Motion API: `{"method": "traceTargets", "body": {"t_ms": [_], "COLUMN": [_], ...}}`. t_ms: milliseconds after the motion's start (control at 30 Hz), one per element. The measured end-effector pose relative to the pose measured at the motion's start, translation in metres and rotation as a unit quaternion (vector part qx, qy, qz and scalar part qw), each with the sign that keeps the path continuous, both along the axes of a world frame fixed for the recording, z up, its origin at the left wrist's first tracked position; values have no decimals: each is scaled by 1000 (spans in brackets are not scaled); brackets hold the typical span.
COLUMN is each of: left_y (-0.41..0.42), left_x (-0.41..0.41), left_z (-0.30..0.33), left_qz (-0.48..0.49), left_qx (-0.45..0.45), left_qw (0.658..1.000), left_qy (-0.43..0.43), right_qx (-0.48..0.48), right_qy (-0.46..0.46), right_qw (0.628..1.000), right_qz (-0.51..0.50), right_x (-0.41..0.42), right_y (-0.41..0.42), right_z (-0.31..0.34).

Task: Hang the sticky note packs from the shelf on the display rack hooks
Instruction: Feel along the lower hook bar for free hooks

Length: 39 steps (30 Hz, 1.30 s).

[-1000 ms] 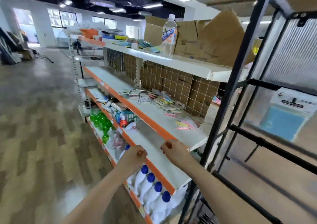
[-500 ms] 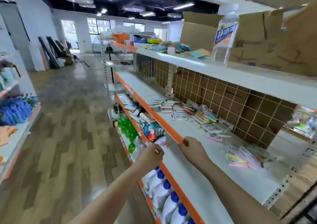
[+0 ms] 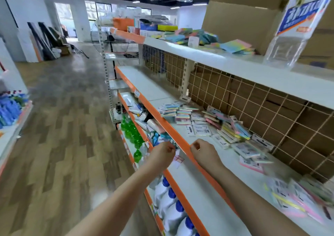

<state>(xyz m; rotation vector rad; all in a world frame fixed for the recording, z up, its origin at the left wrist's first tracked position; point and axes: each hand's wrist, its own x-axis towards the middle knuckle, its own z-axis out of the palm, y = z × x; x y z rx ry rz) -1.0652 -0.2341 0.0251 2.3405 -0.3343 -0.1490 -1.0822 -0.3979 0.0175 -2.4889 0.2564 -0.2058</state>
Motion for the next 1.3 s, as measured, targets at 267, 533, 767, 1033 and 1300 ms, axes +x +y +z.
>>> {"method": "traceTargets", "body": {"t_ms": [267,533,767,1033,1300], "left_y": [-40,-76,-94,-100,-101], "left_x": [127,234,280,294,315], "left_z": [-14,-32,-57,-85,-88], "left_qz": [-77,-177,-230,-226,-234], "left_qx": [12,45,126,205,241], "left_qw": [997,982,953,917,896], "left_qy": [-15,-42,-152,-256,-290], "right_qx": [-14,-52,-110,-165,-196], "right_qy": [10,62,140,124,129], "right_qw": [995,977,953,937,925], "right_qz": [-93,-199,-245,-282,-300], "right_x": [98,166,183,184,185], "right_y": [-24,-44,-43,-36,-28], "right_z": [-23,-43,-76,-83,-79]}}
